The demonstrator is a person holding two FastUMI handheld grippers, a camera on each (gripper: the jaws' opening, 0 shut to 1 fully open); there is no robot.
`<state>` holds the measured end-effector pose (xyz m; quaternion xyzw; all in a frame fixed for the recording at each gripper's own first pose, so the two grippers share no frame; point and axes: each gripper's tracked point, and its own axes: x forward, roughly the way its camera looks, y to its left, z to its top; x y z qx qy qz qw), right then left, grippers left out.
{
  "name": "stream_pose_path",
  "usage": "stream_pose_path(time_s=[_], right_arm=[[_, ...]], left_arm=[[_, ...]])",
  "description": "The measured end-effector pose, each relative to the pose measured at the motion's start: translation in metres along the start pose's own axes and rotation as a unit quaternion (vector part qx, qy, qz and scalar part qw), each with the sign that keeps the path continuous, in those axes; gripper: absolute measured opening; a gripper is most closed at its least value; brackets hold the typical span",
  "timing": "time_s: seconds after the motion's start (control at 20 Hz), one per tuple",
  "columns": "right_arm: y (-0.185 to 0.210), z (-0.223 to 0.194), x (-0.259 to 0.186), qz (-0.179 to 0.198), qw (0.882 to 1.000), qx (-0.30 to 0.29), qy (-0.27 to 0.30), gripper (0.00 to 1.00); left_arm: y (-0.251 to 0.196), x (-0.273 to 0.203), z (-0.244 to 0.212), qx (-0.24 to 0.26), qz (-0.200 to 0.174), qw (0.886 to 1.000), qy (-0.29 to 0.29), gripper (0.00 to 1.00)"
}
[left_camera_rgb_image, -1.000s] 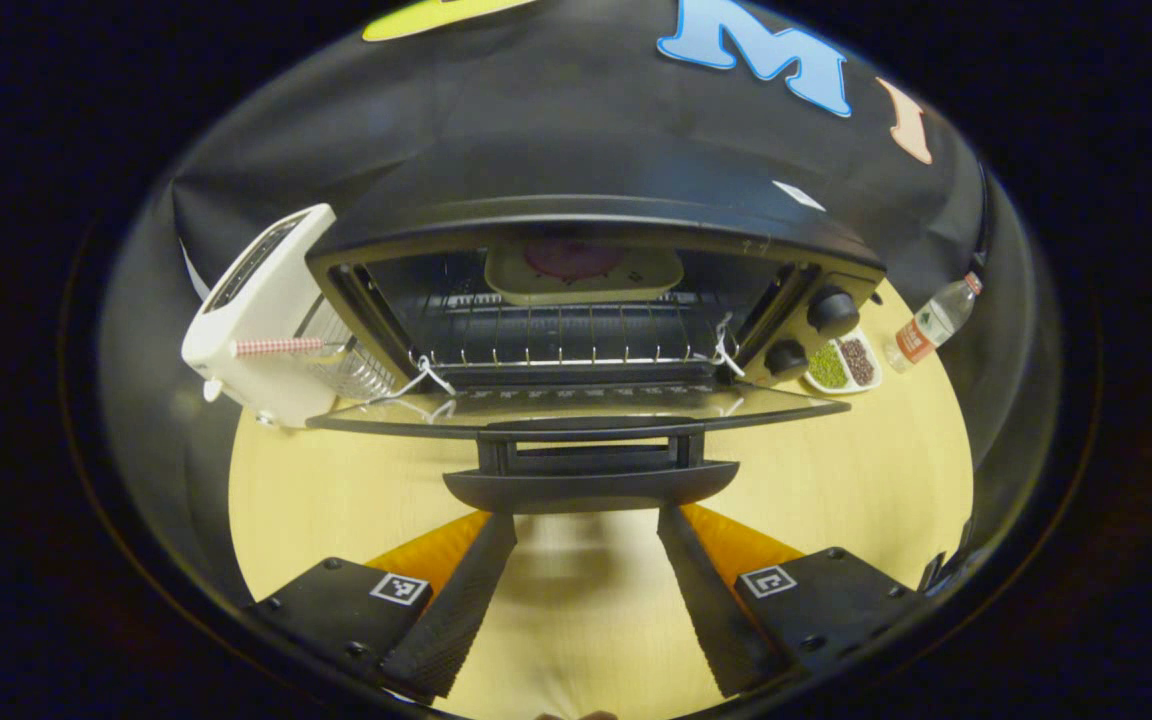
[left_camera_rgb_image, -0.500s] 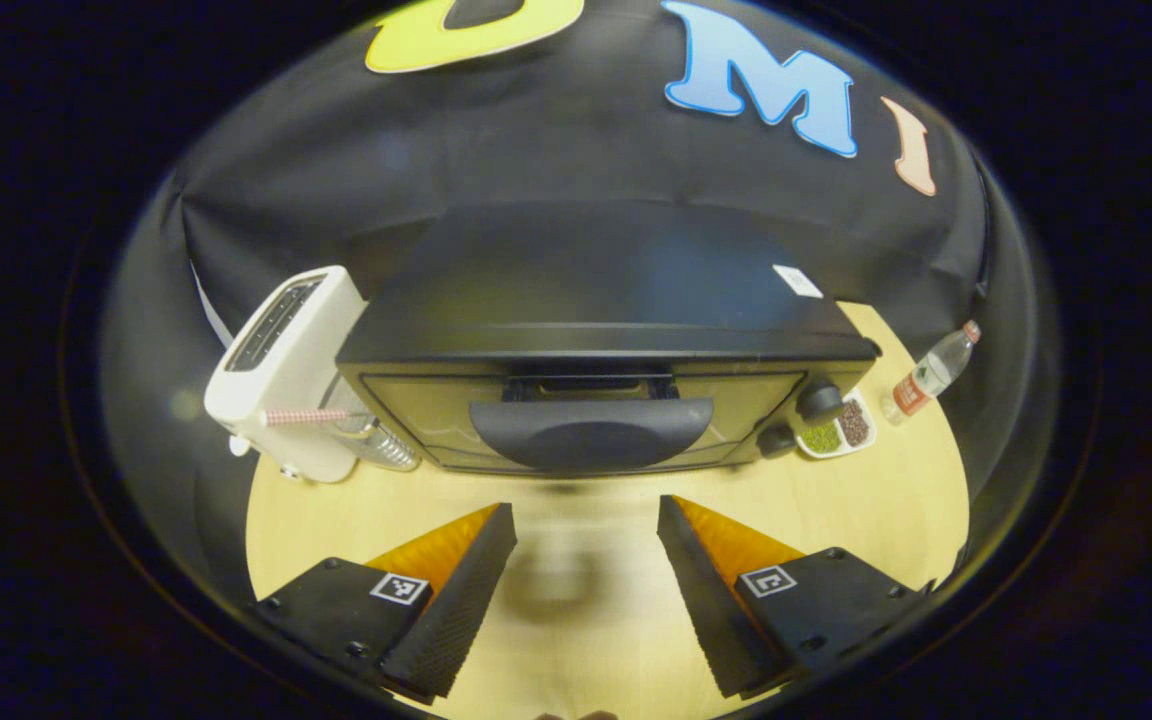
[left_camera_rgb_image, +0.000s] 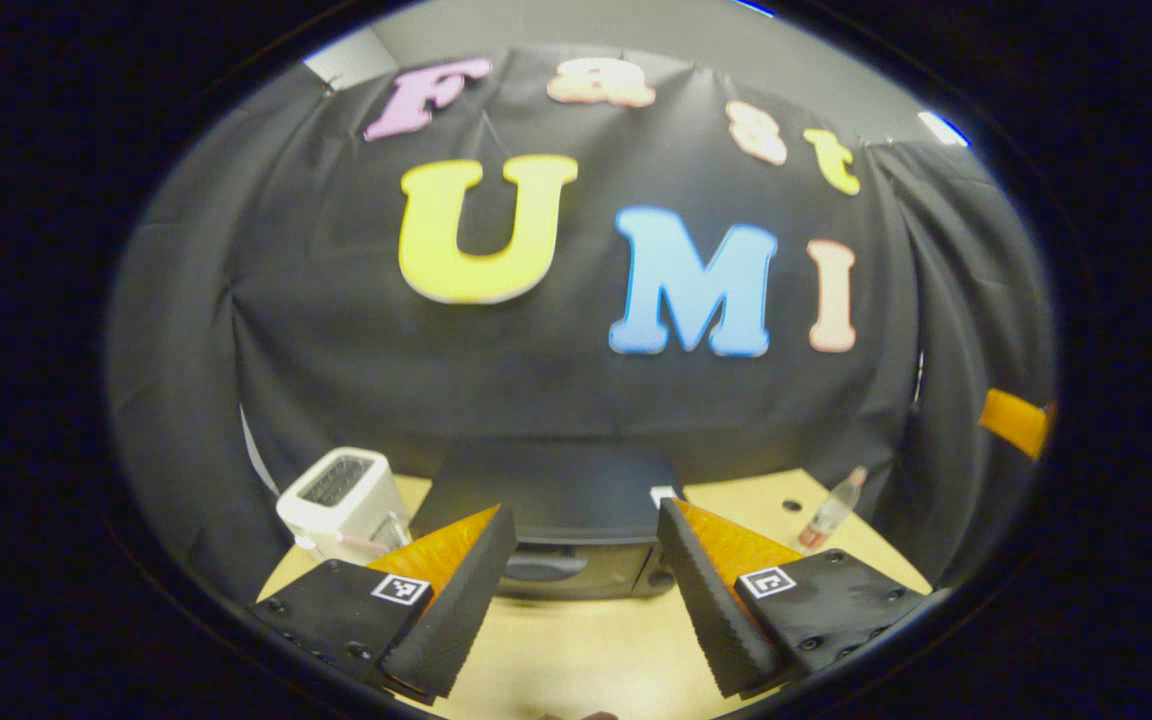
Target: Open the electric oven with the left hand, put the food in, and close the electric oven.
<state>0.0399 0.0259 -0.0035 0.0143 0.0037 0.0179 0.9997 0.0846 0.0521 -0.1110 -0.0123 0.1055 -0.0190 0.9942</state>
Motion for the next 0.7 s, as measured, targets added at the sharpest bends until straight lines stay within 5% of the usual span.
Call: stream_pose_path(time_s=[0.3, 0.7], right_arm=[[0.019, 0.046, -0.014, 0.024, 0.999, -0.003, -0.037, 0.89], [0.032, 0.051, -0.026, 0.012, 0.999, -0.008, -0.043, 0.89]], left_arm=[[-0.016, -0.084, 0.097, 0.015, 0.021, 0.992, -0.124, 1.00], [0.002, -0.096, 0.101, 0.012, 0.021, 0.992, -0.122, 0.91]])
